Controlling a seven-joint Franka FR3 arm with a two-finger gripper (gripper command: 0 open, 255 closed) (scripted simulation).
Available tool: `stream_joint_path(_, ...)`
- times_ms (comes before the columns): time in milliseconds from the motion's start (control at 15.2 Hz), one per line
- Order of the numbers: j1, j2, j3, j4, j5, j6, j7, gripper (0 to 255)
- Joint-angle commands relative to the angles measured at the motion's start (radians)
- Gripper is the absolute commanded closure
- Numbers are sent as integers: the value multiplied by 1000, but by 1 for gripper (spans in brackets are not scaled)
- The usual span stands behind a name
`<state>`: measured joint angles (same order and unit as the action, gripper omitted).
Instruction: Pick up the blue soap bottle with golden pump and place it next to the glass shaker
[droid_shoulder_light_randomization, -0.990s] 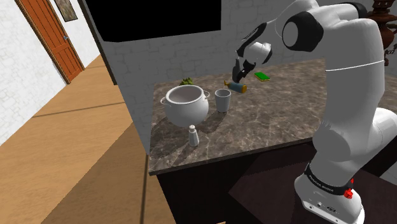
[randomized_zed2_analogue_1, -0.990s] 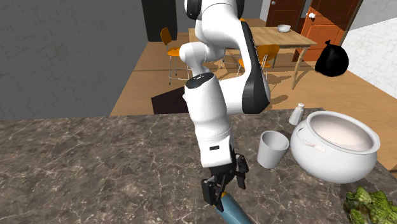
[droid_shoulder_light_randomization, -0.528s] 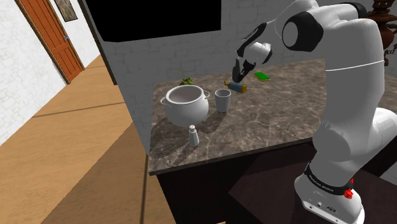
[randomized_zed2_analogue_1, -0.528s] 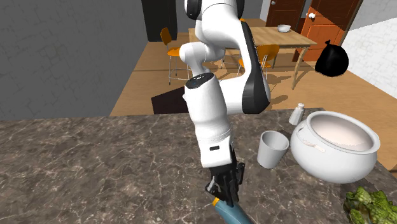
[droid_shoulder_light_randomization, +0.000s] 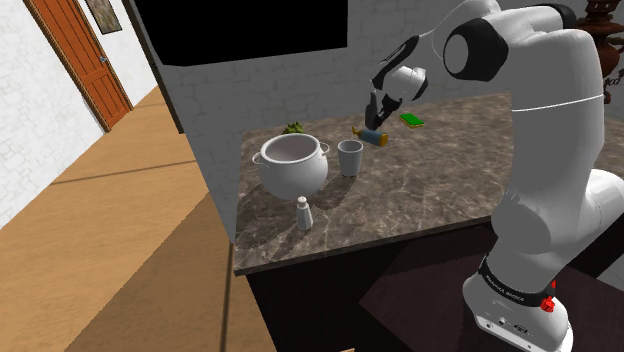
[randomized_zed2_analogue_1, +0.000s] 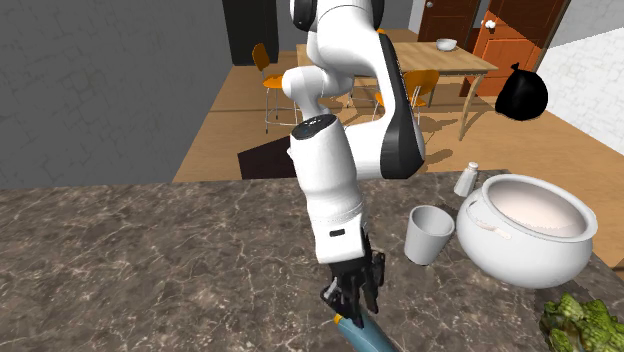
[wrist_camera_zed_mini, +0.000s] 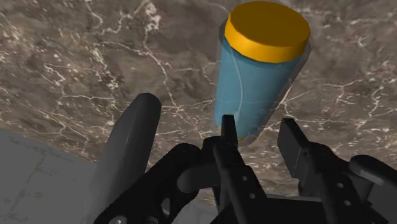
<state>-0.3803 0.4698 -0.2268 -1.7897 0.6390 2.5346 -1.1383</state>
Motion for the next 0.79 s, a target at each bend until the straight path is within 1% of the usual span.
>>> stream_joint_path(0, 19, 82, -36, 142, -102, -147, 102, 0)
stream_joint_path(66, 24, 179, -58, 309, -173, -306, 177, 0)
stream_joint_path(132, 13, 297, -65, 511, -227, -479, 237, 0)
stream_joint_path(198, -1, 381, -65, 657, -252, -592, 269, 0)
stream_joint_path(726, 6, 425, -56, 631, -238, -523, 261, 0)
